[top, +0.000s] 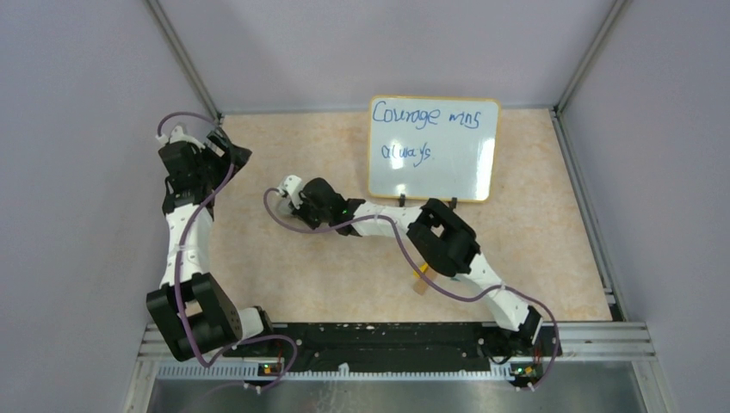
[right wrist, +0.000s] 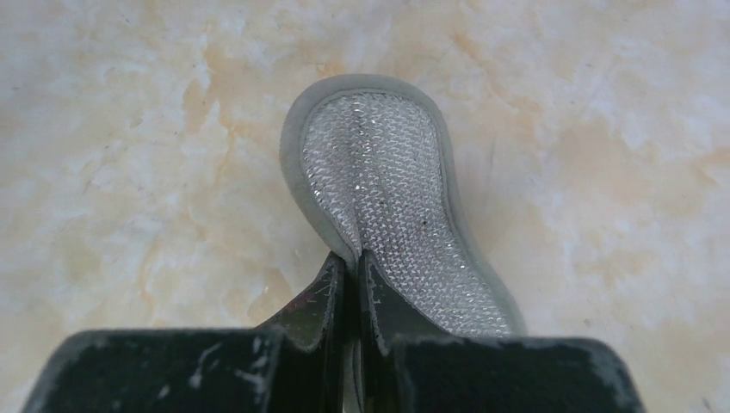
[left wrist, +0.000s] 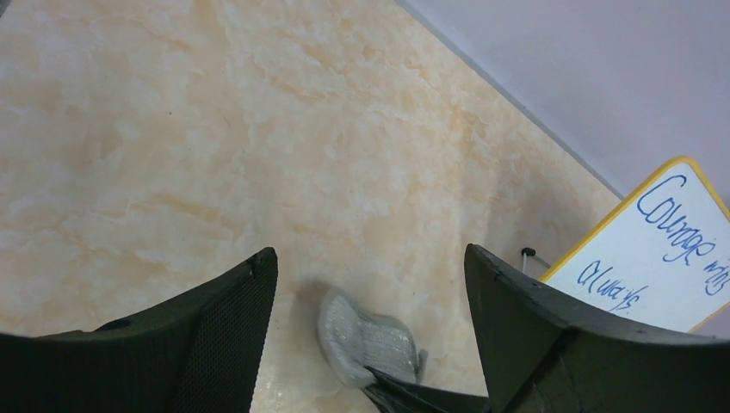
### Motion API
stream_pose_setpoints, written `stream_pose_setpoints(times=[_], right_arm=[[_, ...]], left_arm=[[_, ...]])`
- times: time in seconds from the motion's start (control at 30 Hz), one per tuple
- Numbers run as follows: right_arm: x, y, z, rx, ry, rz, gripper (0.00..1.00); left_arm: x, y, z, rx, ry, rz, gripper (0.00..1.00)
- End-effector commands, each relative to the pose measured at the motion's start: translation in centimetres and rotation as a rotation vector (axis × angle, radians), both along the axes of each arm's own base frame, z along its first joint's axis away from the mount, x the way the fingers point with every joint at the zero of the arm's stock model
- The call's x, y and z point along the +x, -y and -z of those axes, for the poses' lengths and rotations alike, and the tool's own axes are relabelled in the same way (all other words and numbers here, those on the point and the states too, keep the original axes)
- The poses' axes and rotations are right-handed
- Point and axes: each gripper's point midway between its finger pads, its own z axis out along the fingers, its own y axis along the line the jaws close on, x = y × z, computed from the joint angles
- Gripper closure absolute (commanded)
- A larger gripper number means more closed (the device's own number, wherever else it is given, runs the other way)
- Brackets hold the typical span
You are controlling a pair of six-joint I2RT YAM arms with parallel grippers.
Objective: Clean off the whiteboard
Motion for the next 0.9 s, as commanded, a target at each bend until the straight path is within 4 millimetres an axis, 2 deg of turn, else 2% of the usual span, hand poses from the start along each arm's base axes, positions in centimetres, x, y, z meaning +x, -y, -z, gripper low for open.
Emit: stream_pose_setpoints(times=[0.0, 0.1, 0.2, 0.3, 0.37, 0.43, 0.57, 0.73, 0.87], right_arm=[[-0.2, 0.9, -13.4, 0.334, 0.141, 0.074, 1.00], [-0.4, 4.3, -15.8, 0.377, 0.188, 0.154, 1.00], [-0.1, 8.3, -18.5, 0.450, 0.192, 0.251, 1.00], [0.3, 12.9, -21.7, 0.542, 0.213, 0.374, 1.00], [0.9, 16.0, -22.4, 0.557, 0.234, 0.495, 1.00], [1.1, 19.5, -22.9, 0.559, 0.264, 0.610, 1.00], [2.0, 25.9, -22.2, 0.527, 0.315, 0.815, 1.00], [3.4, 32.6, -20.9, 0.487, 0.346, 0.999, 1.00], [3.9, 36.8, -20.5, 0.471, 0.381, 1.105, 1.00]], left_arm=[[1.0, 0.9, -1.6, 0.049, 0.161, 0.103, 0.17], [1.2, 2.8, -2.6, 0.023, 0.234, 0.215, 0.16], [1.6, 5.8, -3.5, 0.026, 0.284, 0.346, 0.13], [2.0, 10.2, -4.1, 0.076, 0.298, 0.458, 0.11], [1.9, 14.0, -4.4, 0.079, 0.339, 0.542, 0.11], [1.9, 16.7, -4.3, 0.056, 0.421, 0.582, 0.10], [2.3, 21.4, -2.5, 0.013, 0.510, 0.674, 0.16], [4.2, 24.0, -0.7, 0.021, 0.541, 0.727, 0.16], [6.1, 26.1, 1.6, -0.030, 0.533, 0.764, 0.16]])
